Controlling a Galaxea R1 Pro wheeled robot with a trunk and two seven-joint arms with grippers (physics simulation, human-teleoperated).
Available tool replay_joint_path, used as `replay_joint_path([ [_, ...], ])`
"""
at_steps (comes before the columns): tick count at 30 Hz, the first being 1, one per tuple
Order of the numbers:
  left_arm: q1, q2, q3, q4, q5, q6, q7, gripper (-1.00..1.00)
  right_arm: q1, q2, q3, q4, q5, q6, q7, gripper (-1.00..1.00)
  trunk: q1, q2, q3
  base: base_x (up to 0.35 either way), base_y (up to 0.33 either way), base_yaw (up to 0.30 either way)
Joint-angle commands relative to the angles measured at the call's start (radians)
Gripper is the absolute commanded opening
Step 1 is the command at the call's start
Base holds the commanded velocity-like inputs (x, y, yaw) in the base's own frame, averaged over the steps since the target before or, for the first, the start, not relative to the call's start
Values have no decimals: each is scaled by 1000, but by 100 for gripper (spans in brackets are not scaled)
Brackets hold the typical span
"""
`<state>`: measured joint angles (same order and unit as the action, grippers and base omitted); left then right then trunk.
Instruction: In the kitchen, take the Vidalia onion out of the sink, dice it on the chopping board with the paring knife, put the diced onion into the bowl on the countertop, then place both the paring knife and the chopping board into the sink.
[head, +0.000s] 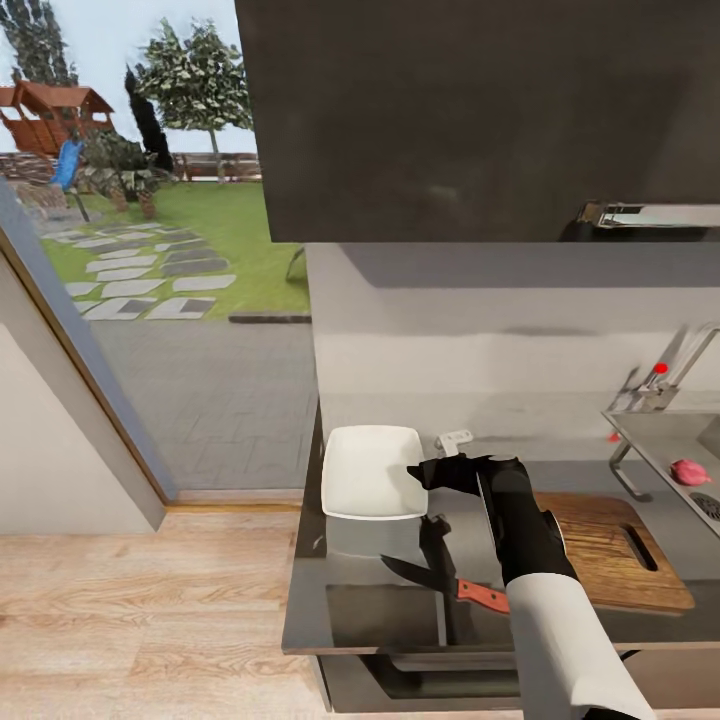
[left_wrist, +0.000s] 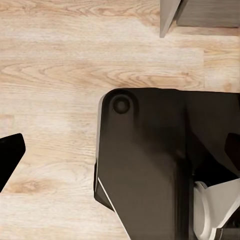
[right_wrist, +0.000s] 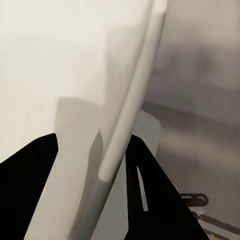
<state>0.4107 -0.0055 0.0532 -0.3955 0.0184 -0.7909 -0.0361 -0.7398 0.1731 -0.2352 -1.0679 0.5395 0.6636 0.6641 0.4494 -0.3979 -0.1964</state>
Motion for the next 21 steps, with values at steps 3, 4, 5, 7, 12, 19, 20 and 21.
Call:
replay_joint_path([
  [3, 0, -1, 4, -2, 2, -1, -4, 100, -1, 1, -4, -1, 8, 3, 11, -100, 1, -2, -4, 0, 0, 0],
  [4, 0, -1, 4, -2, 2, -1, -4, 100, -1, 1, -4, -1, 8, 3, 11, -100, 1, -2, -5, 0, 0, 0],
  [5, 0, -1, 4, -2, 2, -1, -4, 100, -1, 1, -4, -1, 8, 3, 11, -100, 1, -2, -6, 0, 0, 0],
  [7, 0, -1, 4, -2, 2, -1, -4, 100, -1, 1, -4, -1, 8, 2, 11, -100, 1, -2, -8, 0, 0, 0],
  [12, 0, -1, 4, -2, 2, -1, -4, 100, -1, 1, -4, -1, 8, 3, 11, -100, 1, -2, -9, 0, 0, 0],
  [19, 0, -1, 4, -2, 2, -1, -4, 100, -1, 1, -4, -5, 8, 2, 11, -100, 1, -2, -9, 0, 0, 0],
  [20, 0, -1, 4, -2, 2, -1, -4, 100, -1, 1, -4, -6, 8, 2, 11, -100, 1, -2, -9, 0, 0, 0],
  [21, 0, -1, 4, -2, 2, -1, -4, 100, -1, 1, -4, -7, 8, 2, 12, -100, 1, -2, -9, 0, 0, 0],
])
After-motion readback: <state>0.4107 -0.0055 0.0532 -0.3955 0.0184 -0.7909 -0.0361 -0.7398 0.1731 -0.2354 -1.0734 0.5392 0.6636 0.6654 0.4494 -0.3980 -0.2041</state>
